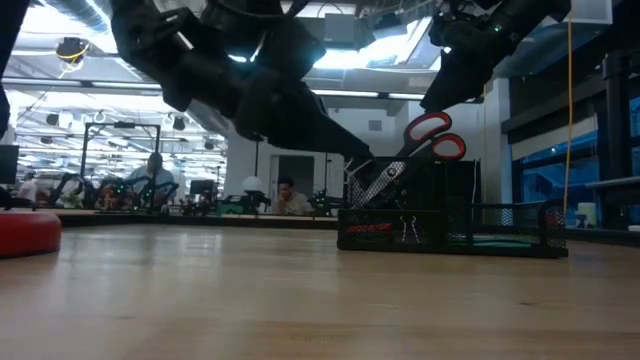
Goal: Pick and place office supplies into organizer
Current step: Put the black binder clip into the black desk organizer
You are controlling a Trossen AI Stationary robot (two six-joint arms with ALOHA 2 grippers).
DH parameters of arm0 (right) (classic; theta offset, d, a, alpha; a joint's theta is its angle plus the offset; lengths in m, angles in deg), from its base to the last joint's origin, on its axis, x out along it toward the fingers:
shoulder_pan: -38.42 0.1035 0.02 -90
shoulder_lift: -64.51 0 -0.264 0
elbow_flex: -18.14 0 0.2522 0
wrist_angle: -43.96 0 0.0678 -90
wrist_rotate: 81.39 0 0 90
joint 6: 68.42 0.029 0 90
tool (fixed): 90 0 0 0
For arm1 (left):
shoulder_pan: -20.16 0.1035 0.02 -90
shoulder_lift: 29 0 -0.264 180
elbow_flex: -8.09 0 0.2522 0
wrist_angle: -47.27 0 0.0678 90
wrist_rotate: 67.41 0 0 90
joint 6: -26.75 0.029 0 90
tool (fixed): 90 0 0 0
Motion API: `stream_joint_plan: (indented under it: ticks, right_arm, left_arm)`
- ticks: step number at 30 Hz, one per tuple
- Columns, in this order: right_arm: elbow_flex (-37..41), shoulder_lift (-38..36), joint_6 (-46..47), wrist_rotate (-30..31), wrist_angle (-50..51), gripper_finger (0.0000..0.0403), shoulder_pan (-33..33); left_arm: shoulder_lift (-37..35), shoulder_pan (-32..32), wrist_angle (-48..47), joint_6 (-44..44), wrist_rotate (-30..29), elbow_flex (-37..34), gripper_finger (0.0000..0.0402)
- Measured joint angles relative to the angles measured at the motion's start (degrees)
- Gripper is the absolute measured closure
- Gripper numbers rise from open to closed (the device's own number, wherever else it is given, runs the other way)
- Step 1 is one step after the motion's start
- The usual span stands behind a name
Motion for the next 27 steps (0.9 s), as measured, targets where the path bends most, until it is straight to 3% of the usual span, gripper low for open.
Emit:
stream_joint_plan:
  ticks: [9, 27]
  right_arm:
    - [0.0, 0.0, 0.0, 0.0, 0.0, 0.0179, 0.0]
    - [0.0, 0.0, 0.0, 0.0, 0.0, 0.0179, 0.0]
  left_arm:
    - [3.6, 1.1, 6.0, 0.8, 0.2, 0.0, 0.0361]
    - [5.7, 3.3, 5.9, -0.1, 2.1, 0.0, 0.0355]
